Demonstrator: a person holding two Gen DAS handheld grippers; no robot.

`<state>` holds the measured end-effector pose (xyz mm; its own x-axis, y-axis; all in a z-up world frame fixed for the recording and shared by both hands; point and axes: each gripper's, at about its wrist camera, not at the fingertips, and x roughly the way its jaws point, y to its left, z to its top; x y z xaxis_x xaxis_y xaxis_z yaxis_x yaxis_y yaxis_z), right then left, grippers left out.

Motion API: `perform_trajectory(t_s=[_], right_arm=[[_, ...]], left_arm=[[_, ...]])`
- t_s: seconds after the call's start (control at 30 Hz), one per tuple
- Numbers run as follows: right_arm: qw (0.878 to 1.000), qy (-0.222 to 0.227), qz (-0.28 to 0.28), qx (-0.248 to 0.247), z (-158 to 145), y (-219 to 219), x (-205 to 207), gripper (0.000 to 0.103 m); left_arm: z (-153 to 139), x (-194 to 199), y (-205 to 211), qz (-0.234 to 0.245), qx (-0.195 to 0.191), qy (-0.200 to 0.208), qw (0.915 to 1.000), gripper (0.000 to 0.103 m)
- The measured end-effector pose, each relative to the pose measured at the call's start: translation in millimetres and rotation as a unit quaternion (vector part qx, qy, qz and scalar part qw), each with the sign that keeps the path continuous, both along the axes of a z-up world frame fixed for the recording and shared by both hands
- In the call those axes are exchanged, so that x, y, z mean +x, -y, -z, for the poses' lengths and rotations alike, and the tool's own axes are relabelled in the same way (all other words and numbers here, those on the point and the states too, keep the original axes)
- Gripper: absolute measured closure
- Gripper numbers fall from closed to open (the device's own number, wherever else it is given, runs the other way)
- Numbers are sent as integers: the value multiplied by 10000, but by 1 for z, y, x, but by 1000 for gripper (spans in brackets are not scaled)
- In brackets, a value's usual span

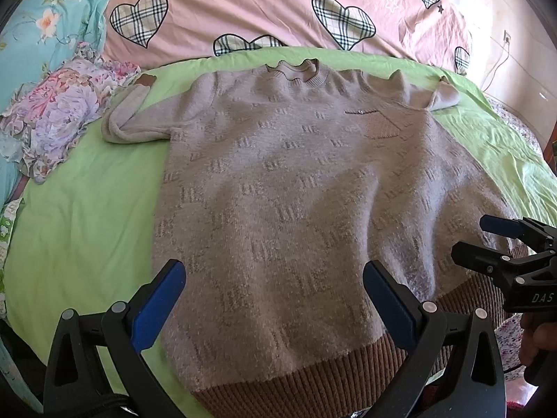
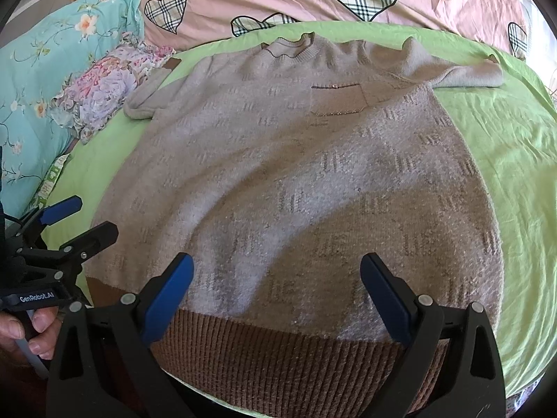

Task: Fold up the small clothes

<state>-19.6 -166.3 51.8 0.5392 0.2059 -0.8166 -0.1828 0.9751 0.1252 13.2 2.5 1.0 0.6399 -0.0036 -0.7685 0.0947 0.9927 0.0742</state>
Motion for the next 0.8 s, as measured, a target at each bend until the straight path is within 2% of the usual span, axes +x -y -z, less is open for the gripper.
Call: perform_trajectory(t_s=[0.17, 0.23, 0.27, 0.43, 0.6, 0.8], right_arm=[[10000, -71, -20, 29, 1, 0, 2, 6], [9997, -119, -6, 226, 1, 2, 3, 6], [10000, -52, -1, 4, 1, 3, 4, 6], [9998, -94, 66, 179, -1, 10, 9, 6], [9987, -60, 335, 392, -8, 36, 23, 6], [9969, 106, 691, 349, -24, 74, 48, 6]], left_arm=[[2, 6, 1, 17, -12, 4, 10000, 1], [2, 9, 2, 34, 4, 51, 10000, 1], [3, 10, 3, 48, -10, 50, 10000, 1], [2, 18, 4, 77, -113, 1, 9999, 1], [1, 36, 2, 24, -153, -103, 9998, 1], [-3, 66, -5, -158, -178, -149, 9996, 1]])
